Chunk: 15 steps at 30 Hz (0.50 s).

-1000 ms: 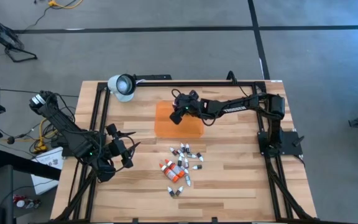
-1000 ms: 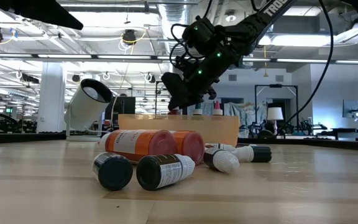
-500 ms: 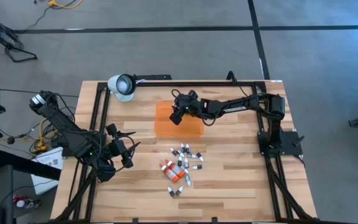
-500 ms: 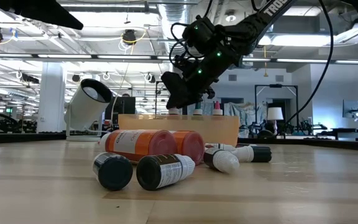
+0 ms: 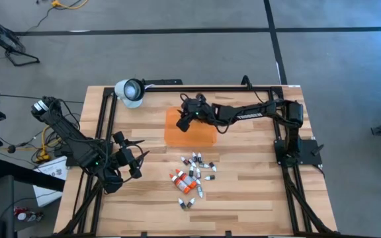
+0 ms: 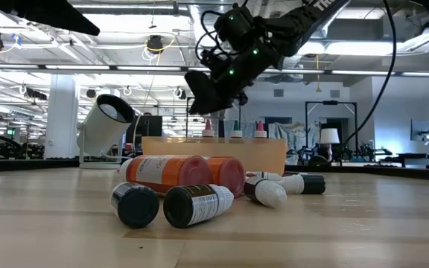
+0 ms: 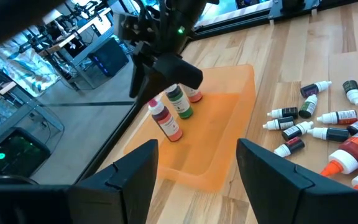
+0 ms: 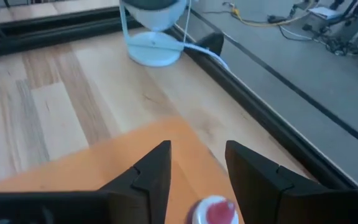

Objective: Pick & Place food coloring
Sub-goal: Put the big orange food coloring bottle into the orange bin

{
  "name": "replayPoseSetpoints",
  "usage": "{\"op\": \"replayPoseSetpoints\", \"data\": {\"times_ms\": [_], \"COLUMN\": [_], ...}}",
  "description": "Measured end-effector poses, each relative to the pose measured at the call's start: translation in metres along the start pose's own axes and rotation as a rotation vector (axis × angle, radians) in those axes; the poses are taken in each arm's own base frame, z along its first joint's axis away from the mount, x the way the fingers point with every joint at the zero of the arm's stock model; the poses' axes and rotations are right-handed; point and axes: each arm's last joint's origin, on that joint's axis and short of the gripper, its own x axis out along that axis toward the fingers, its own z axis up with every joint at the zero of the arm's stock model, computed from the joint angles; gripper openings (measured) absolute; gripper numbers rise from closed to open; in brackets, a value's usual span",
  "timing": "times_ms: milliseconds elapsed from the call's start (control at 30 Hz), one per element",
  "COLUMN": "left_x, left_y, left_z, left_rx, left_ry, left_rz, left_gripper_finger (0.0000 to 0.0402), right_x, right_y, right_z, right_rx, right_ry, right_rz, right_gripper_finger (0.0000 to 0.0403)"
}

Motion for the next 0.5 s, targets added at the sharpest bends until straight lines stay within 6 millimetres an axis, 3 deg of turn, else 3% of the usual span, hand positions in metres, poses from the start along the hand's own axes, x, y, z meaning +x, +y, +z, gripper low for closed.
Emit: {"op": "replayPoseSetpoints", "data": {"times_ms": [300,500], "left_x": [0.000,0.000], "left_y": [0.000,0.000], "left_z": [0.000,0.000], "left_rx": [0.000,0.000], "left_ry": [0.000,0.000], "left_rz": [0.000,0.000], "left_gripper_finger": [0.0213,0.0213], "right_x": [-0.011,-0.010], "right_y": [0.028,0.025], "right_z": [0.014,0.008], "right_rx": [-0.088,-0.064], "right_ry": [-0.052,0.013], "right_rz": [0.133,0.144], "right_gripper_finger": [0.0140,0.0117]}}
